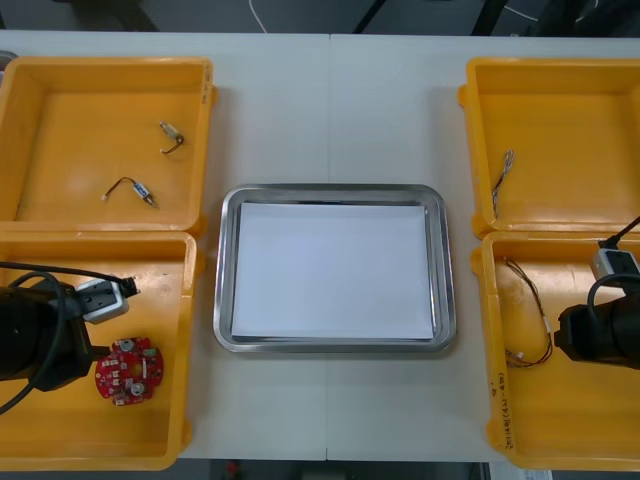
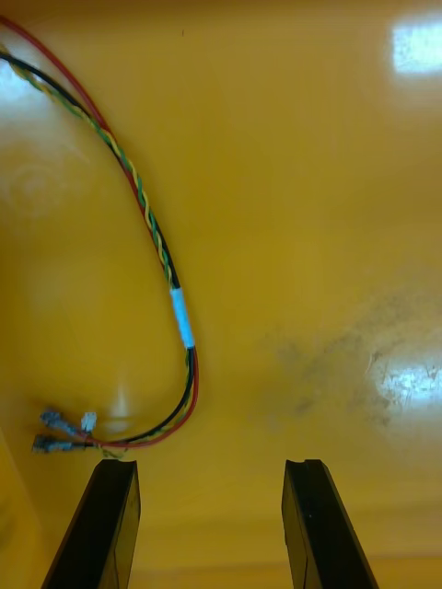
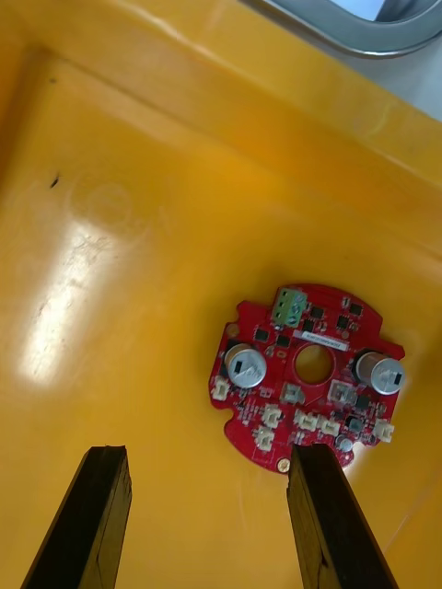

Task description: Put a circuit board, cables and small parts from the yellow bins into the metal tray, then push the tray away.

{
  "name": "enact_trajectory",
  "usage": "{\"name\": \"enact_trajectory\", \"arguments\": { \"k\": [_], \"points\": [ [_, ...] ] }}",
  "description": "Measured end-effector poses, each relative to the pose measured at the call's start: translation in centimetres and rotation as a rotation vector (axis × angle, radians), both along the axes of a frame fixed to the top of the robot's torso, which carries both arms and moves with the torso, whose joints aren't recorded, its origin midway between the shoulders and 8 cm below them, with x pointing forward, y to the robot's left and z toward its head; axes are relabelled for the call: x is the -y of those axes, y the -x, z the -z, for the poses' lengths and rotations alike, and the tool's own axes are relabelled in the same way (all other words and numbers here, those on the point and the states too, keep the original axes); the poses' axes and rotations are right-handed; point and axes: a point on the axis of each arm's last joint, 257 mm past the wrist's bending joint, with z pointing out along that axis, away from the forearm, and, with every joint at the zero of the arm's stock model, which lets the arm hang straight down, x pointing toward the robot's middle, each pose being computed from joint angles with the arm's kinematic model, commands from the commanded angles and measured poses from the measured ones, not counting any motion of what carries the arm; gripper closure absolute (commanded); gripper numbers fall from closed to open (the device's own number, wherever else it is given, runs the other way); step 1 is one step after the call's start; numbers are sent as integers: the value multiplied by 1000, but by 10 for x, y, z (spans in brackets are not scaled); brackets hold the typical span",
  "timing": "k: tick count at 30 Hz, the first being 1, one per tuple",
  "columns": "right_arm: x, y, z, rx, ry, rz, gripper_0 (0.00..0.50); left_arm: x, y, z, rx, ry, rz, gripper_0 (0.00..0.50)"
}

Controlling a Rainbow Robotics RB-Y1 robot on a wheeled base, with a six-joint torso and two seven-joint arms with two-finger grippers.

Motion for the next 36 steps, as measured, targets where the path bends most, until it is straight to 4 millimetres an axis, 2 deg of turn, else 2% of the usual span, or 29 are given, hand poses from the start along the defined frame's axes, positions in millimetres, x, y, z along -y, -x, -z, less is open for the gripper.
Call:
{"name": "enact_trajectory", "arguments": {
  "k": [7, 18, 26, 36],
  "points": [
    [0, -9, 13, 13, -1, 3, 54, 12, -7, 12, 6, -48, 68, 0],
    [1, -20, 28, 32, 10, 5, 55, 7, -21, 25, 7, -77, 79, 0],
    [0, -26, 28, 56, 27, -1, 55, 6, -26, 35, -3, -93, 89, 0],
    [-2, -33, 32, 78, 22, -5, 53, 4, -24, 44, -18, -108, 99, 0]
  ]
}}
